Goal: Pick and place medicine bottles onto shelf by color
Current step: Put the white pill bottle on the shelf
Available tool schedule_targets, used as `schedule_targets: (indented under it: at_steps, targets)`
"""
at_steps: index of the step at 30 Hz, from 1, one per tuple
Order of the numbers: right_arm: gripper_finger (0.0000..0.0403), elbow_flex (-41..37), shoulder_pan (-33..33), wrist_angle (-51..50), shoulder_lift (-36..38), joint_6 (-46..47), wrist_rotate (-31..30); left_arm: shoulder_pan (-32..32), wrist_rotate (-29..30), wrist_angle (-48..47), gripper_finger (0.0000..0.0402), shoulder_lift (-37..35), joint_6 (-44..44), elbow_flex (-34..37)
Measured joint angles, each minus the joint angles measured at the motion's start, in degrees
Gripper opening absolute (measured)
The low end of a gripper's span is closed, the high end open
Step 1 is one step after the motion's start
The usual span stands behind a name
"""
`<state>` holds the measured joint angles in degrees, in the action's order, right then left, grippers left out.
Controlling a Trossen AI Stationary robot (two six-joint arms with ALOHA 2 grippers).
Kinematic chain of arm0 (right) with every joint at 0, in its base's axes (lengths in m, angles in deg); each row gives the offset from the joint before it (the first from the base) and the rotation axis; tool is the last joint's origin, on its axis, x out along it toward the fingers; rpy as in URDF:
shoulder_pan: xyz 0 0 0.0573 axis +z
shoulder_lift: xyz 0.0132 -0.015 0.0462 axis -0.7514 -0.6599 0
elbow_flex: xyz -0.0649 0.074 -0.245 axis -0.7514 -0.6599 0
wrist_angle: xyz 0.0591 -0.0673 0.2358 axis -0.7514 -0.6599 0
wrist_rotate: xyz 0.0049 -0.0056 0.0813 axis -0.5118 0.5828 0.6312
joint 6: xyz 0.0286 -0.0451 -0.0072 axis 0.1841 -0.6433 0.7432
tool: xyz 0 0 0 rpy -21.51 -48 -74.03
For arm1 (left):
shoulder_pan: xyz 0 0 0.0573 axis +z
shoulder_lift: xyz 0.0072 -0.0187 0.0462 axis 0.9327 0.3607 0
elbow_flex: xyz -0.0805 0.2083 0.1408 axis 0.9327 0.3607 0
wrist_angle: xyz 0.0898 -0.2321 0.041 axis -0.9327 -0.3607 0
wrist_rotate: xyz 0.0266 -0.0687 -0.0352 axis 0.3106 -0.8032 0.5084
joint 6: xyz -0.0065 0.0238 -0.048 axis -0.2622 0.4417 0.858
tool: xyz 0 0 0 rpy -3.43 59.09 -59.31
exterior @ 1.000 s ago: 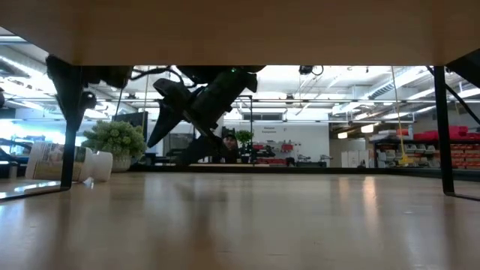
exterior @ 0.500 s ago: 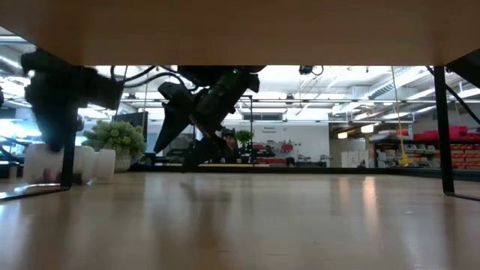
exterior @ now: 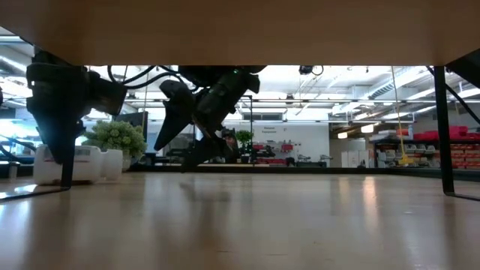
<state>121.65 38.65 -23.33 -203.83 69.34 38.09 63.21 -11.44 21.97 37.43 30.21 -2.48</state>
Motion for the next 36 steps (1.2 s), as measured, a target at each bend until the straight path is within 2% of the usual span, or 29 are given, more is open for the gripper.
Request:
schedule_targets:
  at_steps: [6,12,21,25,28,33,36]
  targets:
    - [0.0339,0.0,-1.1,-0.04,0.0,-0.09,3.86,0.02,0.72,-0.01,0.0162,-0.02,-0.09,-0.02]
    - [0.0339,0.0,-2.66,-0.15,0.0,-0.07,6.99,0.12,1.06,-2.58,0.0155,-1.68,-0.16,-1.44]
    - [0.0339,0.03,-4.18,1.62,0.0,-1.32,11.67,1.98,4.62,-14.51,0.0146,-6.3,-3.88,-13.65]
    - [0.0339,0.69,-4.07,3.44,0.0,-0.78,15.07,2.12,8.75,-21.14,0.0146,-8.71,-4.1,-20.16]
    - [0.0339,3.76,-4.03,3.49,0.0,-1.41,16.32,2.12,12.46,-26.3,0.0145,-10.58,-4.19,-25.28]
    - [0.0339,13.83,-3.85,3.47,-0.02,-8.19,16.09,2.12,17.8,-28.51,0.0157,-14.29,-5.21,-32.8]
    - [0.0339,20.89,-3.61,0.65,0.07,-12.35,12.58,2.12,21.71,-28.27,0.0152,-16.24,-5.18,-36.28]
